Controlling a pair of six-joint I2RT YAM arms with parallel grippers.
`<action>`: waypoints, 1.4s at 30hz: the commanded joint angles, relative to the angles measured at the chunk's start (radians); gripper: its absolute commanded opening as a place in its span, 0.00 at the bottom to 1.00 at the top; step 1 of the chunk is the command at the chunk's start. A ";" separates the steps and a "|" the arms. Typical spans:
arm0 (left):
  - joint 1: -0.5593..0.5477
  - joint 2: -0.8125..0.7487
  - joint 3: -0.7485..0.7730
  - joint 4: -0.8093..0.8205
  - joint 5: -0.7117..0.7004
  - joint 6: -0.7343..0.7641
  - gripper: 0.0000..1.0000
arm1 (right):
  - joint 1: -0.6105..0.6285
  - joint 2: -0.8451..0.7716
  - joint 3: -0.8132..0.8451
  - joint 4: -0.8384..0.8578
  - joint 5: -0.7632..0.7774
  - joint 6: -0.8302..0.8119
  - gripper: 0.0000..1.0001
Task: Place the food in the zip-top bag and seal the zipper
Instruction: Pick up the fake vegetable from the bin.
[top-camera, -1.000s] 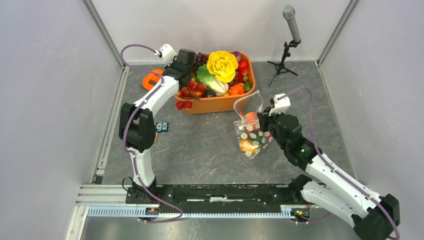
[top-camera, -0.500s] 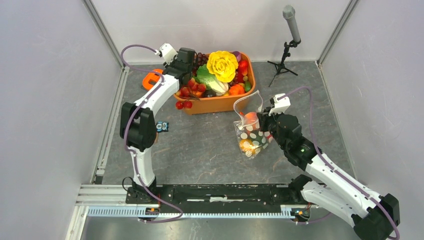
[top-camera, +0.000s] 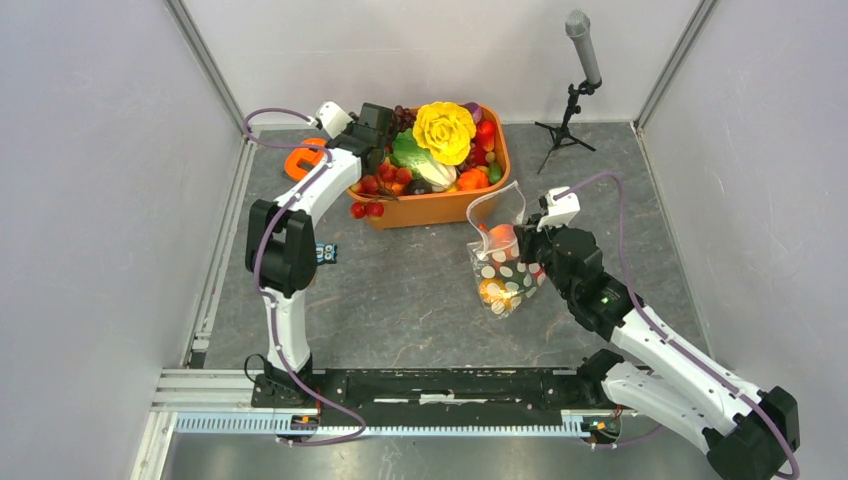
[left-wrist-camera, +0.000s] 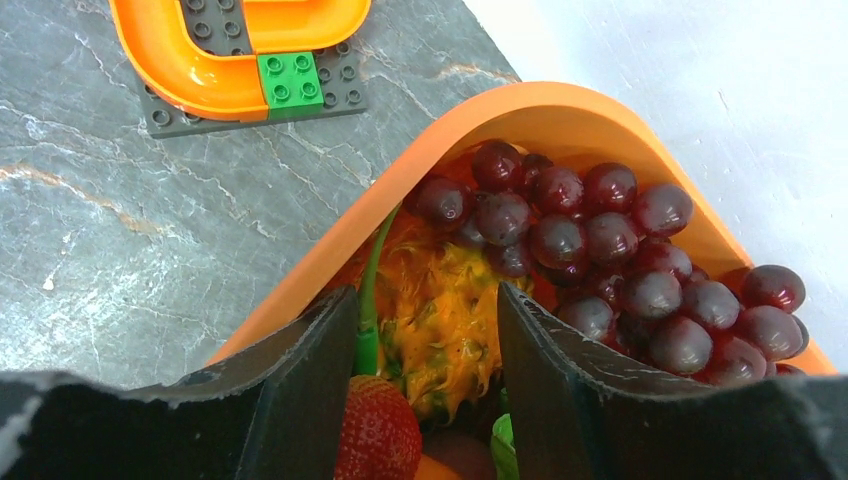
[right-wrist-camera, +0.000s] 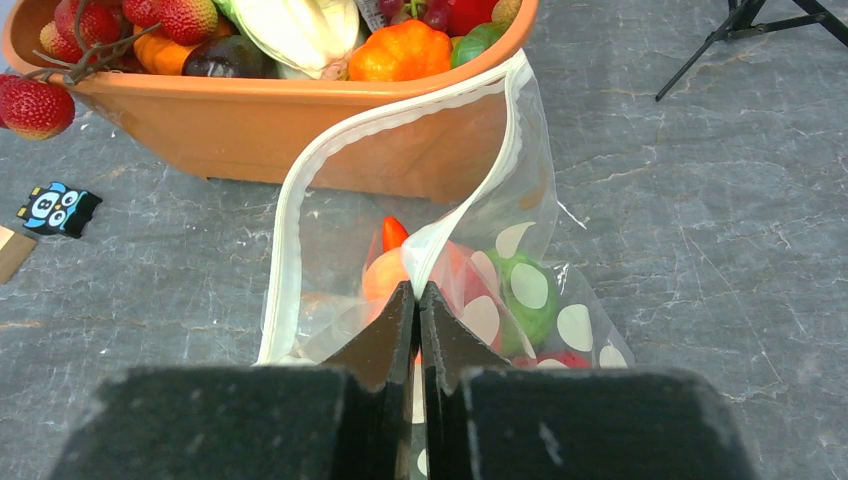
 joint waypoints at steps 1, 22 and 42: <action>0.011 0.039 0.030 -0.099 -0.030 -0.105 0.61 | 0.003 0.007 0.042 0.007 -0.001 -0.016 0.06; 0.033 0.156 0.095 -0.230 -0.032 -0.288 0.53 | 0.003 0.008 0.041 -0.004 0.022 -0.039 0.07; -0.048 -0.035 -0.070 0.141 -0.122 0.120 0.02 | 0.003 0.031 0.032 0.012 -0.004 -0.014 0.07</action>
